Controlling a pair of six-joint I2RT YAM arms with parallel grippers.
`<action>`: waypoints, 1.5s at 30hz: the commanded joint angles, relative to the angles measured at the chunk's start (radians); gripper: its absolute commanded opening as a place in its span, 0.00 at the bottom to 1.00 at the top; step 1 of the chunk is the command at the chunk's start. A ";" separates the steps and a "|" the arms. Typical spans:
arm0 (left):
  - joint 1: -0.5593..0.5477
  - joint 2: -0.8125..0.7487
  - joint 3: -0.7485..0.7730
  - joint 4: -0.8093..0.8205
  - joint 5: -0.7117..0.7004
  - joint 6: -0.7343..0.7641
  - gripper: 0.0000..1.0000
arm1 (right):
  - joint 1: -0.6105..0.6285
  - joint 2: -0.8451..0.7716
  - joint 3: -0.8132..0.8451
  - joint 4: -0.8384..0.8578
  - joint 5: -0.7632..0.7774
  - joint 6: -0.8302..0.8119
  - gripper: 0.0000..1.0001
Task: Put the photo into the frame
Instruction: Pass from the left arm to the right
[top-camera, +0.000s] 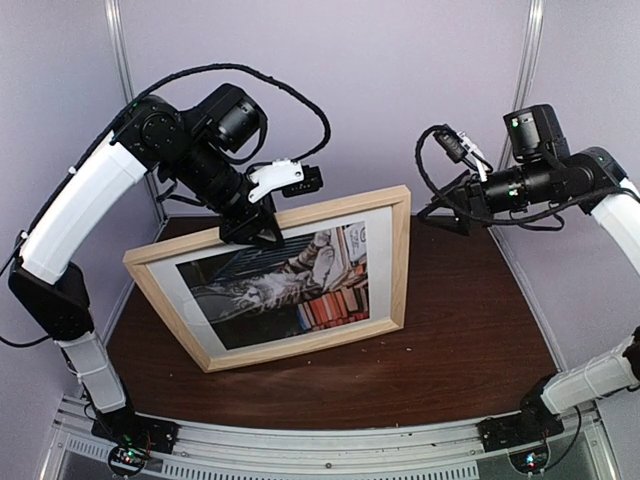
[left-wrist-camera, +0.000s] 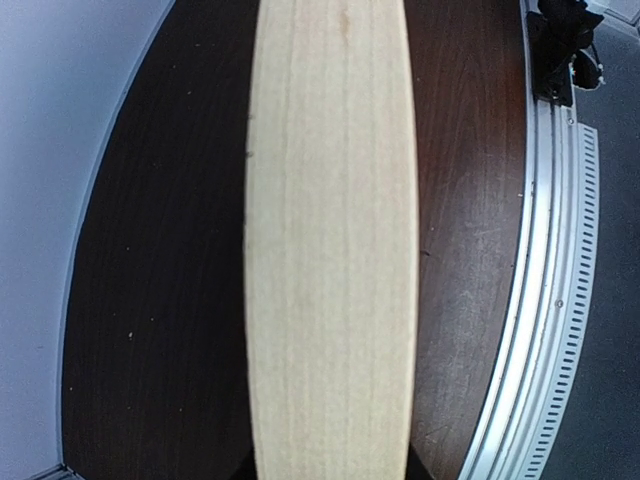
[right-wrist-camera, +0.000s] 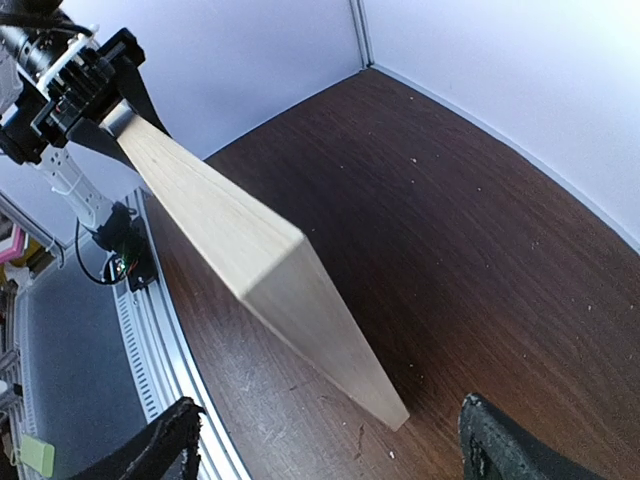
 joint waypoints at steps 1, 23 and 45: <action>0.005 0.014 0.080 0.110 0.103 0.055 0.00 | 0.070 0.059 0.079 -0.068 0.038 -0.125 0.89; 0.011 0.053 0.034 0.120 0.221 0.087 0.00 | 0.169 0.171 0.053 -0.088 -0.023 -0.229 0.44; 0.028 0.001 -0.098 0.278 0.111 0.044 0.49 | 0.169 0.060 -0.129 -0.007 0.054 -0.134 0.00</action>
